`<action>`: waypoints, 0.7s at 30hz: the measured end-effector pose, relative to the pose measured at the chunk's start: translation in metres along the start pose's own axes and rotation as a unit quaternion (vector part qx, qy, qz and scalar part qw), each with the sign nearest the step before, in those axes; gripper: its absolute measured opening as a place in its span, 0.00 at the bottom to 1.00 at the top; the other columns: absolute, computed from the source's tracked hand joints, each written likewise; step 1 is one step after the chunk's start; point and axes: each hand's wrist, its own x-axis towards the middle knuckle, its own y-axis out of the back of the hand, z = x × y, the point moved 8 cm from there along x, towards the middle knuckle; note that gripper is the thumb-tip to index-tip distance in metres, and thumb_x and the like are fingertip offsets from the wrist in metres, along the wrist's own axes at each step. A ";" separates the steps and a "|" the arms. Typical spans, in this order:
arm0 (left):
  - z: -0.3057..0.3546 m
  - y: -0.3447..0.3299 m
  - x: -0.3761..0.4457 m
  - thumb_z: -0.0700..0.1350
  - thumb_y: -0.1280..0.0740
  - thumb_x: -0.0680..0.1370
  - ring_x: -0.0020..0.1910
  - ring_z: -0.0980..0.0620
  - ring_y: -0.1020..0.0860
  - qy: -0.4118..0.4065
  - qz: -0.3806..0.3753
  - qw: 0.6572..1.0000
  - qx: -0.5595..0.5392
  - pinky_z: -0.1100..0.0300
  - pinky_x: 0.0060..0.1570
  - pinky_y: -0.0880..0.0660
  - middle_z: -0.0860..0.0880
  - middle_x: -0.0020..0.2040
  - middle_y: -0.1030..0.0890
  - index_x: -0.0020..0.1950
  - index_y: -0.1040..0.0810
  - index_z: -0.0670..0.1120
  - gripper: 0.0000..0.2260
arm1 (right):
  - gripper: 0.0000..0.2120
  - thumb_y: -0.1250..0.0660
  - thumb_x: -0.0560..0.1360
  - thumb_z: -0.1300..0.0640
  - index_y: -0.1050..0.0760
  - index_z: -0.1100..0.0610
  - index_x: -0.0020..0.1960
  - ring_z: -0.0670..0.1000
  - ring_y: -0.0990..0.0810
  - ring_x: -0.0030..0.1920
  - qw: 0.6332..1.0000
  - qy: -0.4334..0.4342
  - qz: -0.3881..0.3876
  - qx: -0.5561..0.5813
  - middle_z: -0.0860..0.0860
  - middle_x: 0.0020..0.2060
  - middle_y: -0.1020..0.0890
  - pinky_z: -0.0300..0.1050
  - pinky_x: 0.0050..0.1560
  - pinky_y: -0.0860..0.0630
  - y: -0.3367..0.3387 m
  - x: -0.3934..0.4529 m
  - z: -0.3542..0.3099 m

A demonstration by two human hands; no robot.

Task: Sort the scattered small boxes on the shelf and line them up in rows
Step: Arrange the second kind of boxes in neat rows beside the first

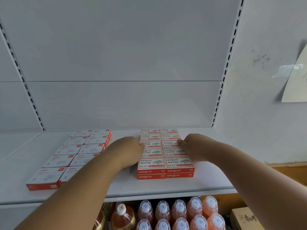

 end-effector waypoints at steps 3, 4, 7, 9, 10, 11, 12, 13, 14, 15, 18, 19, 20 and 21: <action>-0.001 -0.001 0.000 0.58 0.47 0.83 0.44 0.52 0.20 0.000 -0.004 1.000 -0.007 0.58 0.44 0.25 0.51 0.46 0.17 0.50 0.21 0.47 0.20 | 0.24 0.52 0.82 0.41 0.26 0.57 0.47 0.52 0.23 0.42 1.000 -0.011 0.000 0.019 0.50 0.38 0.23 0.45 0.42 0.29 -0.002 0.002 0.003; -0.002 -0.001 0.000 0.58 0.47 0.83 0.45 0.52 0.20 0.000 -0.008 1.000 -0.010 0.58 0.46 0.24 0.51 0.47 0.17 0.51 0.20 0.47 0.20 | 0.25 0.52 0.82 0.40 0.26 0.57 0.46 0.52 0.23 0.41 1.000 -0.011 -0.001 0.023 0.50 0.37 0.23 0.45 0.42 0.29 -0.003 0.002 0.003; -0.004 0.001 0.004 0.58 0.47 0.83 0.43 0.55 0.22 0.007 -0.013 1.000 -0.016 0.59 0.42 0.28 0.53 0.46 0.18 0.52 0.19 0.48 0.21 | 0.28 0.53 0.81 0.38 0.24 0.56 0.47 0.50 0.21 0.41 0.999 -0.019 -0.001 0.039 0.50 0.40 0.20 0.47 0.45 0.24 -0.002 0.006 0.006; -0.004 0.003 0.008 0.58 0.48 0.83 0.43 0.55 0.23 0.017 -0.012 1.000 -0.015 0.59 0.41 0.29 0.53 0.45 0.19 0.52 0.20 0.49 0.21 | 0.28 0.53 0.81 0.37 0.25 0.56 0.45 0.49 0.22 0.39 0.999 -0.029 0.010 0.041 0.49 0.38 0.21 0.47 0.45 0.25 0.002 0.010 0.010; -0.004 0.003 0.010 0.58 0.48 0.83 0.42 0.55 0.23 0.020 -0.012 1.000 -0.014 0.59 0.40 0.30 0.54 0.44 0.20 0.51 0.20 0.49 0.20 | 0.27 0.53 0.81 0.37 0.26 0.55 0.43 0.49 0.23 0.38 0.999 -0.032 0.013 0.039 0.49 0.37 0.22 0.46 0.44 0.26 0.003 0.013 0.010; -0.004 0.002 0.012 0.58 0.48 0.83 0.40 0.56 0.24 0.021 -0.013 1.000 -0.014 0.60 0.39 0.31 0.55 0.42 0.21 0.49 0.22 0.50 0.19 | 0.26 0.53 0.81 0.37 0.27 0.54 0.41 0.48 0.24 0.37 0.999 -0.032 0.015 0.036 0.48 0.36 0.23 0.46 0.43 0.27 0.003 0.015 0.010; -0.003 0.000 0.013 0.58 0.48 0.83 0.39 0.57 0.24 0.022 -0.014 1.000 -0.013 0.61 0.36 0.32 0.56 0.40 0.22 0.47 0.23 0.51 0.18 | 0.26 0.53 0.81 0.37 0.28 0.54 0.39 0.47 0.25 0.36 0.999 -0.031 0.016 0.031 0.48 0.36 0.24 0.46 0.42 0.28 0.002 0.017 0.009; -0.002 -0.001 0.014 0.58 0.48 0.83 0.39 0.58 0.24 0.021 -0.016 1.000 -0.012 0.62 0.35 0.32 0.56 0.39 0.22 0.46 0.24 0.51 0.18 | 0.26 0.53 0.81 0.37 0.29 0.54 0.39 0.47 0.25 0.36 0.999 -0.032 0.017 0.029 0.47 0.36 0.24 0.45 0.41 0.29 0.000 0.019 0.008; -0.002 -0.003 0.014 0.58 0.48 0.83 0.39 0.57 0.23 0.018 -0.017 1.000 -0.012 0.62 0.35 0.31 0.55 0.39 0.21 0.45 0.24 0.51 0.18 | 0.26 0.53 0.81 0.37 0.29 0.54 0.39 0.46 0.25 0.37 0.999 -0.034 0.018 0.030 0.47 0.36 0.23 0.45 0.40 0.29 -0.003 0.020 0.007; -0.002 -0.004 0.015 0.58 0.48 0.83 0.41 0.57 0.22 0.016 -0.019 1.000 -0.013 0.62 0.36 0.29 0.55 0.40 0.20 0.46 0.23 0.51 0.18 | 0.25 0.53 0.80 0.37 0.30 0.53 0.38 0.46 0.25 0.37 0.999 -0.039 0.019 0.032 0.47 0.37 0.23 0.45 0.38 0.30 -0.005 0.020 0.007; -0.004 -0.004 0.015 0.58 0.48 0.83 0.43 0.55 0.21 0.016 -0.020 1.000 -0.015 0.59 0.42 0.26 0.54 0.42 0.20 0.47 0.23 0.51 0.18 | 0.25 0.53 0.80 0.37 0.31 0.52 0.38 0.45 0.25 0.37 0.998 -0.046 0.022 0.032 0.46 0.37 0.23 0.44 0.35 0.32 -0.008 0.020 0.008; -0.004 -0.003 0.016 0.58 0.48 0.83 0.42 0.56 0.22 0.017 -0.017 1.000 -0.013 0.59 0.41 0.27 0.55 0.41 0.21 0.46 0.23 0.51 0.18 | 0.25 0.53 0.80 0.36 0.30 0.52 0.39 0.45 0.25 0.37 0.998 -0.046 0.023 0.039 0.46 0.36 0.23 0.44 0.35 0.32 -0.007 0.021 0.009; -0.005 -0.001 0.017 0.59 0.48 0.83 0.41 0.56 0.23 0.018 -0.010 1.000 -0.011 0.59 0.40 0.29 0.55 0.40 0.22 0.45 0.24 0.51 0.19 | 0.25 0.54 0.80 0.36 0.29 0.52 0.40 0.45 0.25 0.37 0.997 -0.047 0.024 0.047 0.46 0.36 0.23 0.44 0.36 0.31 -0.006 0.022 0.009; -0.005 0.001 0.018 0.59 0.49 0.83 0.39 0.57 0.25 0.021 0.000 1.000 -0.006 0.60 0.38 0.31 0.55 0.39 0.23 0.44 0.25 0.51 0.19 | 0.25 0.54 0.80 0.36 0.29 0.52 0.42 0.45 0.25 0.37 0.997 -0.049 0.027 0.051 0.46 0.36 0.24 0.45 0.38 0.30 -0.004 0.022 0.010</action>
